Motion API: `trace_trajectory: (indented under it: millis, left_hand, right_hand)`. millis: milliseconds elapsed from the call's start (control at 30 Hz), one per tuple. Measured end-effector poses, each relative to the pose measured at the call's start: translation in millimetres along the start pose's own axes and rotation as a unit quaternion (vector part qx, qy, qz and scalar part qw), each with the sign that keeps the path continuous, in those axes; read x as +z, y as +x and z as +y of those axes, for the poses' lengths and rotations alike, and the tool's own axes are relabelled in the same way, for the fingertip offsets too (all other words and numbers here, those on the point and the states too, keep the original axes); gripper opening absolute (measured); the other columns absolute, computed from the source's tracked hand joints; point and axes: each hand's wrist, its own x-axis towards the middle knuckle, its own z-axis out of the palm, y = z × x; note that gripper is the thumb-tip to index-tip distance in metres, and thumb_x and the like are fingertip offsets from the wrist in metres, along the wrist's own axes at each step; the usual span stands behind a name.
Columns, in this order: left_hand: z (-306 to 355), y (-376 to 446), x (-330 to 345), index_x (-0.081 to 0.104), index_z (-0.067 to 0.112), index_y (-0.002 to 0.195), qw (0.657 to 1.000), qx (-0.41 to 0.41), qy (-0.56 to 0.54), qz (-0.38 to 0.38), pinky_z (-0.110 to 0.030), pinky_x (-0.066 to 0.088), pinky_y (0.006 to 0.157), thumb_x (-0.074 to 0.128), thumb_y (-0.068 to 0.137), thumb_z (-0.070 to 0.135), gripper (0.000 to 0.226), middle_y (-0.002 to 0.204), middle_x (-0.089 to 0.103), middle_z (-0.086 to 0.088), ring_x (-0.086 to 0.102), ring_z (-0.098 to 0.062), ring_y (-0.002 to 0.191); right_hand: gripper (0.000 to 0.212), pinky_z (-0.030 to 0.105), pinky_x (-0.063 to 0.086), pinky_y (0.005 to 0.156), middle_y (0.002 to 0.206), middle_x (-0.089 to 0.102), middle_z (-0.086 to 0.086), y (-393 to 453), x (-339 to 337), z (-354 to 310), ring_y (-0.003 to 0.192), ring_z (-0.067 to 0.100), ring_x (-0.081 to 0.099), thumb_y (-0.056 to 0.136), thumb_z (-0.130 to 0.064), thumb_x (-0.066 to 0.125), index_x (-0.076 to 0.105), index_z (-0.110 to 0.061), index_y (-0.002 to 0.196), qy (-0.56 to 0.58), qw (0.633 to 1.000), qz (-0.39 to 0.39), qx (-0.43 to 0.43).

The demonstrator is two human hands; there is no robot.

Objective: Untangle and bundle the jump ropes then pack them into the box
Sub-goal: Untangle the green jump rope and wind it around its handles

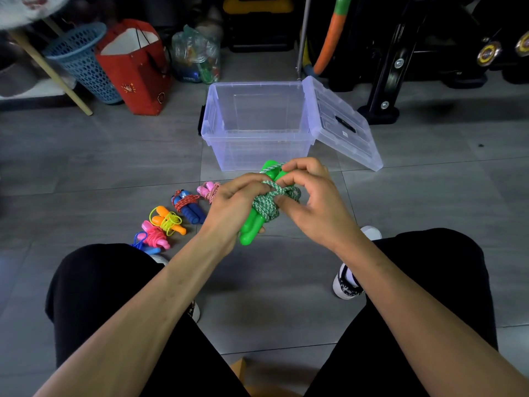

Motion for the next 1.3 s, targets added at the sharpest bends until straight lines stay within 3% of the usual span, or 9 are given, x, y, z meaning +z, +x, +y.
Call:
trace_trajectory:
  millis: [67, 200, 300, 433, 600, 767, 933, 1133, 1300]
  left_hand:
    - [2, 1, 0, 0.071, 0.02, 0.085, 1.0, 0.013, -0.011, 0.005, -0.032, 0.052, 0.05, 0.061, 0.089, 0.012, 0.014, 0.083, 0.064, -0.005, 0.06, -0.022, 0.061]
    - [2, 3, -1, 0.067, 0.017, 0.088, 0.998, 0.025, -0.058, -0.017, -0.044, 0.058, 0.063, 0.059, 0.091, 0.007, 0.014, 0.089, 0.064, -0.012, 0.065, -0.03, 0.075]
    - [1, 4, -2, 0.065, 0.014, 0.091, 0.997, 0.046, -0.047, -0.03, -0.049, 0.059, 0.067, 0.06, 0.091, 0.005, 0.011, 0.082, 0.065, -0.01, 0.064, -0.027, 0.073]
    - [-6, 4, -1, 0.065, 0.018, 0.089, 0.997, 0.075, -0.012, -0.019, -0.059, 0.057, 0.071, 0.066, 0.086, 0.002, 0.016, 0.08, 0.066, -0.01, 0.063, -0.027, 0.07]
    - [-14, 9, -3, 0.069, 0.035, 0.088, 0.993, 0.113, 0.045, 0.015, -0.057, 0.052, 0.09, 0.068, 0.065, 0.033, 0.023, 0.114, 0.064, -0.016, 0.061, -0.036, 0.109]
    - [-10, 11, -7, 0.069, 0.027, 0.084, 0.992, 0.125, 0.0, 0.006, -0.054, 0.058, 0.078, 0.071, 0.077, 0.032, 0.009, 0.109, 0.063, -0.011, 0.063, -0.033, 0.102]
    - [-10, 14, -5, 0.063, 0.005, 0.093, 0.984, 0.154, -0.036, 0.079, -0.014, 0.047, 0.051, 0.062, 0.094, 0.009, 0.004, 0.077, 0.058, -0.002, 0.056, 0.0, 0.056]
    - [-5, 29, -16, 0.061, 0.008, 0.096, 0.971, 0.074, -0.16, 0.159, -0.034, 0.053, 0.052, 0.062, 0.095, 0.015, 0.007, 0.089, 0.064, -0.018, 0.059, -0.025, 0.065]
    - [-6, 28, -16, 0.061, 0.01, 0.095, 0.974, 0.069, -0.162, 0.143, -0.038, 0.055, 0.055, 0.061, 0.095, 0.016, 0.006, 0.092, 0.063, -0.018, 0.061, -0.026, 0.069]
  right_hand:
    - [0.019, 0.023, 0.042, 0.094, 0.107, 0.054, 0.001, 0, 1, 0, 0.104, 0.017, 0.053, 0.076, -0.011, 0.076, 0.066, -0.013, 0.094, -0.015, 0.997, 0.072, -0.025]
    - [0.027, 0.013, 0.038, 0.066, 0.075, 0.053, -0.005, 1, -1, 0, 0.068, 0.003, 0.049, 0.071, -0.024, 0.084, 0.06, -0.011, 0.076, -0.072, 0.98, 0.183, -0.016]
    - [0.017, 0.022, 0.045, 0.058, 0.061, 0.061, -0.008, -1, 2, -2, 0.055, 0.007, 0.054, 0.08, -0.023, 0.077, 0.068, -0.011, 0.073, -0.018, 0.99, 0.13, 0.046]
    - [0.004, 0.022, 0.048, 0.061, 0.066, 0.068, -0.009, -2, 2, -9, 0.059, 0.006, 0.063, 0.084, -0.017, 0.073, 0.073, -0.013, 0.084, 0.124, 0.982, 0.1, 0.104]
    - [0.017, 0.023, 0.055, 0.068, 0.077, 0.071, 0.003, -2, 12, -12, 0.068, 0.013, 0.069, 0.08, -0.013, 0.078, 0.07, -0.012, 0.095, 0.158, 0.976, 0.089, 0.124]
    - [0.018, 0.019, 0.051, 0.068, 0.076, 0.068, 0.002, 4, 12, -14, 0.069, 0.01, 0.063, 0.08, -0.007, 0.075, 0.064, -0.013, 0.093, 0.163, 0.977, 0.071, 0.119]
    - [0.019, 0.021, 0.049, 0.062, 0.069, 0.064, -0.002, 6, 15, -19, 0.061, 0.008, 0.058, 0.079, -0.004, 0.072, 0.063, -0.015, 0.091, 0.181, 0.972, 0.047, 0.14]
    - [0.014, 0.033, 0.049, 0.057, 0.055, 0.061, -0.006, 1, 21, -22, 0.05, 0.011, 0.054, 0.076, 0.0, 0.07, 0.068, -0.013, 0.076, 0.196, 0.961, -0.023, 0.193]
    - [0.008, 0.034, 0.049, 0.057, 0.058, 0.06, -0.006, 2, 13, -19, 0.054, 0.013, 0.055, 0.077, 0.001, 0.069, 0.07, -0.005, 0.082, 0.185, 0.968, -0.045, 0.164]
